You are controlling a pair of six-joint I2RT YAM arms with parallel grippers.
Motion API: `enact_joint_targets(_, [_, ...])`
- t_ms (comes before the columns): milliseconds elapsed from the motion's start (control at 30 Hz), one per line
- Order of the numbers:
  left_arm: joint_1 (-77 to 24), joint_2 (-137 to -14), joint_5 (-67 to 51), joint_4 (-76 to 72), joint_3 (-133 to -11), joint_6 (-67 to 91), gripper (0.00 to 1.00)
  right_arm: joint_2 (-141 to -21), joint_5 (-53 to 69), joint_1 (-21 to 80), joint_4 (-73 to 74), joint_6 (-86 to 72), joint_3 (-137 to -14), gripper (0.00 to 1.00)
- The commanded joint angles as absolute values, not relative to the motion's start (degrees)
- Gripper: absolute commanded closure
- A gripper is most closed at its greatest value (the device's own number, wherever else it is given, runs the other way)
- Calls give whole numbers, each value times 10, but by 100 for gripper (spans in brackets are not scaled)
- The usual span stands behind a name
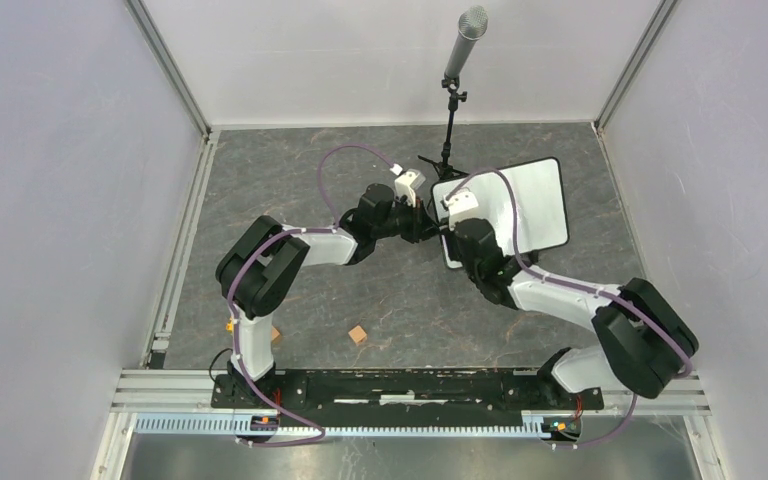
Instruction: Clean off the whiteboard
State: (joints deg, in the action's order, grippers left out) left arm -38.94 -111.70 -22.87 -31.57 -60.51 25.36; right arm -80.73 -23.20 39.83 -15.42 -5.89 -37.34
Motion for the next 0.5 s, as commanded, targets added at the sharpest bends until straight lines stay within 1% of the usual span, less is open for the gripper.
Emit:
enact_joint_targets(0, [-394,-1106,-214,-293,-608,211,98,-785,-236,405,-98,-107,-283,81])
enact_joint_targets(133, [-395,-1097,-213,-291,-601,211,98,-704,-279,388,-53,-101,-269,81])
enact_joint_targets(233, [-397,-1081,-206,-274,-600,208,98,-637,-282,381,-12,-82,-294,81])
enact_joint_targets(300, [-397,-1067,-197,-254,-603,205,97,-613,-259,381,30,-70,-315,80])
enact_joint_targets(333, [-397,-1059,-187,-240,-604,202,94,-606,-240,381,58,-69,-326,80])
enact_joint_targets(367, [-397,-1051,-180,-230,-603,201,89,-601,-227,383,72,-70,-327,81])
enact_joint_targets(467, [-397,-1016,-153,-204,-596,205,61,-570,-199,406,100,-83,-298,80])
